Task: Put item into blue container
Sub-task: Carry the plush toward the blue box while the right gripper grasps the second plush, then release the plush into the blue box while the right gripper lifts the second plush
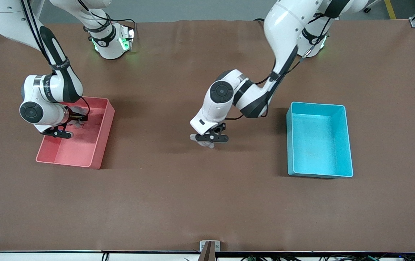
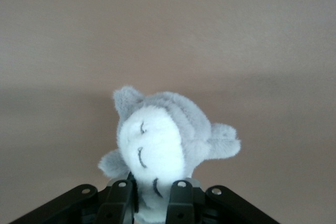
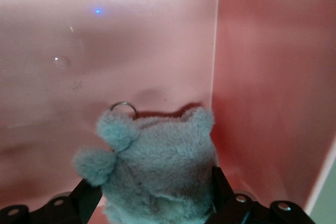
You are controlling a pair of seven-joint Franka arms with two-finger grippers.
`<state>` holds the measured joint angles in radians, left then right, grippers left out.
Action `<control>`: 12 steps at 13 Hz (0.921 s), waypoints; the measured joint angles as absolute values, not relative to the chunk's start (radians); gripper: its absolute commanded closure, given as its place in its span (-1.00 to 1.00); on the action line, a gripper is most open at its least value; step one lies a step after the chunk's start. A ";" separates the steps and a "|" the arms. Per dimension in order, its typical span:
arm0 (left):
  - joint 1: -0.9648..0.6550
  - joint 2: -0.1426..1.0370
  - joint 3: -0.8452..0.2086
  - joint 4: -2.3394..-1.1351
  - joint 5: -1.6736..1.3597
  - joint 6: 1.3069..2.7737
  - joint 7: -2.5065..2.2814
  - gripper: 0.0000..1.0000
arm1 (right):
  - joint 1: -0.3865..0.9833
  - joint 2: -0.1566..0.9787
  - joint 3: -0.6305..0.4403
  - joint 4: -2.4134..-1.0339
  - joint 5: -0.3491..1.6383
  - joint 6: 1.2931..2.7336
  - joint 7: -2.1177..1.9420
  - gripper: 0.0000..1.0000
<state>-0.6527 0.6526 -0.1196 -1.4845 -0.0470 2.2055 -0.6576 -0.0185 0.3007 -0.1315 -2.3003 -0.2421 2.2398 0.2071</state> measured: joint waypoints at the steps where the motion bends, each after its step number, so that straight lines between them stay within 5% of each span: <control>1: -0.619 0.600 -0.118 -1.484 -0.047 2.109 -0.587 0.68 | -0.019 0.301 -0.131 -2.300 -0.242 2.239 0.207 -0.33; 3: -0.540 0.505 -0.115 -1.487 -0.046 1.946 -0.443 0.69 | -0.020 0.301 -0.131 -2.300 -0.242 2.236 0.207 0.18; 7: -0.401 0.361 -0.113 -1.579 0.052 1.792 -0.225 0.72 | -0.020 0.300 -0.131 -2.296 -0.242 2.230 0.207 0.80; 12: -0.293 0.274 -0.115 -1.740 0.118 1.791 -0.105 0.69 | -0.020 0.300 -0.130 -2.274 -0.242 2.225 0.207 0.96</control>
